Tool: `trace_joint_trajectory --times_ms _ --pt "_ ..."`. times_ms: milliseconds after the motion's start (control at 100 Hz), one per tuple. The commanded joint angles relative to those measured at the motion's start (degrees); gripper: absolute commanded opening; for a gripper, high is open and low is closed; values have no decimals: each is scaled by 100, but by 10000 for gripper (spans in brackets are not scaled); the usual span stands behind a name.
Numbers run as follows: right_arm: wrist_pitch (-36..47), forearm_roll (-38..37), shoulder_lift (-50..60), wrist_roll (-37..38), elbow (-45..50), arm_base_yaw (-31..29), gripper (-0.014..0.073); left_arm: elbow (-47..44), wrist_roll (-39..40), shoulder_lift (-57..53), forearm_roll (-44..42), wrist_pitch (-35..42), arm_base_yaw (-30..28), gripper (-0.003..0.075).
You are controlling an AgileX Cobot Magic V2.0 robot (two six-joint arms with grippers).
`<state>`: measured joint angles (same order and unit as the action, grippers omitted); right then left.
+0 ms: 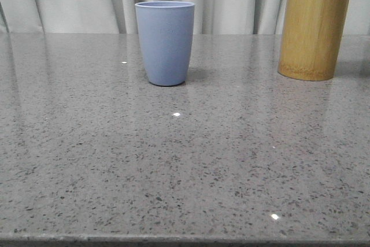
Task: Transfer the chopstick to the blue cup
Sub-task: 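Lift the pink chopstick out of the bamboo cup with the right gripper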
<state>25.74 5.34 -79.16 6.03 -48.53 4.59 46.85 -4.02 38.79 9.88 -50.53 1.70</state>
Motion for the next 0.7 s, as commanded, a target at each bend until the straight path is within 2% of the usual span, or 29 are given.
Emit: trace_joint_trajectory --times_ms 0,500,690 --pt "422 -19 156 0 -163 -13 274 137 35 -4 92 389 -13 411" --pt "519 -19 156 0 -163 -13 13 137 35 -4 92 389 -13 411" --pt "597 -19 163 0 -175 -13 -61 137 35 -4 92 389 -13 411"
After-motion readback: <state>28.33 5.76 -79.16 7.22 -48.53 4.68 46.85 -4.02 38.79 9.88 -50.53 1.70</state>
